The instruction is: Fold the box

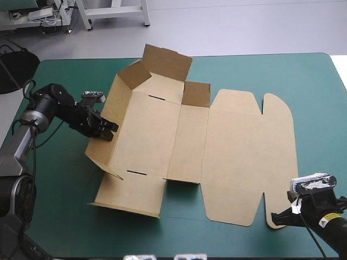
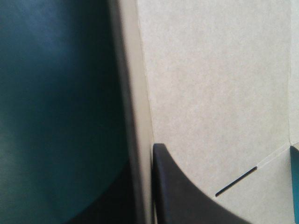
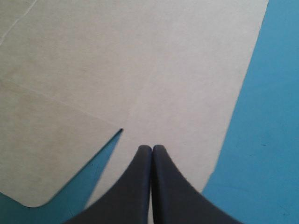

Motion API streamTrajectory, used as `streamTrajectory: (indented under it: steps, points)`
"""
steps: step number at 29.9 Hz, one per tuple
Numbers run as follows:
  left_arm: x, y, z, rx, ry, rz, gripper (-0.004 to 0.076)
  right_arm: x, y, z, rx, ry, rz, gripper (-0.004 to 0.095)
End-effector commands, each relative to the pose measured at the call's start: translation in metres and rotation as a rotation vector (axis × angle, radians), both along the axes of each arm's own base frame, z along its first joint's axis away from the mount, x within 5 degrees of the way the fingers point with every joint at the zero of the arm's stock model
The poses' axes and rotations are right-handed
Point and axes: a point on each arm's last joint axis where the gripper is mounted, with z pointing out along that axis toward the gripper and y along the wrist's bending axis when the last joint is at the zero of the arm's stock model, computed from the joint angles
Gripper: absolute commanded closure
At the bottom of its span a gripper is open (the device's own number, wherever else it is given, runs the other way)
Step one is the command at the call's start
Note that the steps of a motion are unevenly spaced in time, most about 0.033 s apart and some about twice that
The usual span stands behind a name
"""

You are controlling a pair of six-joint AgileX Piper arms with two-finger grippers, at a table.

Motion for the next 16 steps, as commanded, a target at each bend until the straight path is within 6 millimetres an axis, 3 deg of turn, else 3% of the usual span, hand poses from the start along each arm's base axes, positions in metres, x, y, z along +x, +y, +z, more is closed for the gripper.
streamTrajectory:
  steps: [1,5,9,16]
  points:
    - [-0.004,0.000,0.058,0.064,-0.159,-0.098,0.0732,0.004,-0.001,0.011,0.006,-0.072,-0.012,0.0926]
    - [0.000,-0.007,0.092,0.230,-0.313,-0.204,0.0732,0.004,-0.001,0.011,0.006,-0.072,-0.012,0.0926]
    - [0.000,-0.030,0.120,0.354,-0.472,-0.363,0.0732,0.004,-0.001,0.011,0.006,-0.072,-0.012,0.0926]
    - [-0.001,-0.076,0.145,0.491,-0.727,-0.518,0.0732,0.004,-0.001,0.011,0.006,-0.072,-0.012,0.0926]
